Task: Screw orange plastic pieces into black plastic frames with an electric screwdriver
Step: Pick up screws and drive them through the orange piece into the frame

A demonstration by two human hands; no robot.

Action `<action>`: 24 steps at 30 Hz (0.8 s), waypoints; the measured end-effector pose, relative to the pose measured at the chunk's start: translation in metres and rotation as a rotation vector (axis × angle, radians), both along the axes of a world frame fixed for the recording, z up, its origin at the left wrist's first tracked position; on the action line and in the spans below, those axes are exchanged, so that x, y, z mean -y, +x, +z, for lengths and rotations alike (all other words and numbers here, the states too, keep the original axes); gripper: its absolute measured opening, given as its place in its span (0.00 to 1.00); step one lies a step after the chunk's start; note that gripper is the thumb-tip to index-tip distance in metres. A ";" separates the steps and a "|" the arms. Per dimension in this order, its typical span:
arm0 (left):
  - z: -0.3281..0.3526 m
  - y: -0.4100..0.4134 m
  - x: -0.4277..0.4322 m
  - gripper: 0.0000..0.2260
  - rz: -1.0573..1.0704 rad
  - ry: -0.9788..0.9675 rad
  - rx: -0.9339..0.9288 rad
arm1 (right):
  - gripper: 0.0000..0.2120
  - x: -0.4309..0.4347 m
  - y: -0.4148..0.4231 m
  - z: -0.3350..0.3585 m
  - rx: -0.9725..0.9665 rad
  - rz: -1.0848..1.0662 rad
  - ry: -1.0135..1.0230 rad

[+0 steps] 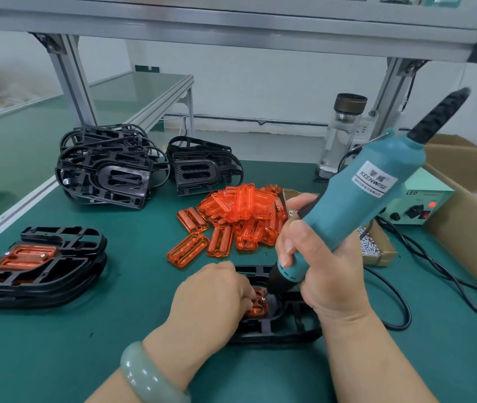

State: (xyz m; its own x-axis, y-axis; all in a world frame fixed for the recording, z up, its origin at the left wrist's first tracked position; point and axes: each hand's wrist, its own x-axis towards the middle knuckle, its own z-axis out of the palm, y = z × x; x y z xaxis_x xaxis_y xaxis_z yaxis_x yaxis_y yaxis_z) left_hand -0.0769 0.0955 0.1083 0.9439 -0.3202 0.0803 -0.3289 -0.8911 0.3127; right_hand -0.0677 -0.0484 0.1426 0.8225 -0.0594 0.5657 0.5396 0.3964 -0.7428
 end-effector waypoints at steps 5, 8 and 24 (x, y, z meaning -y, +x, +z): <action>-0.003 -0.002 0.001 0.11 -0.007 0.001 0.021 | 0.08 0.009 0.002 0.017 0.042 0.003 0.164; -0.004 -0.001 0.001 0.10 -0.034 -0.020 0.027 | 0.05 0.018 0.003 0.010 -0.049 -0.051 0.243; 0.042 0.060 0.047 0.12 -0.136 -0.346 0.167 | 0.05 0.047 0.011 -0.001 -0.166 -0.133 0.483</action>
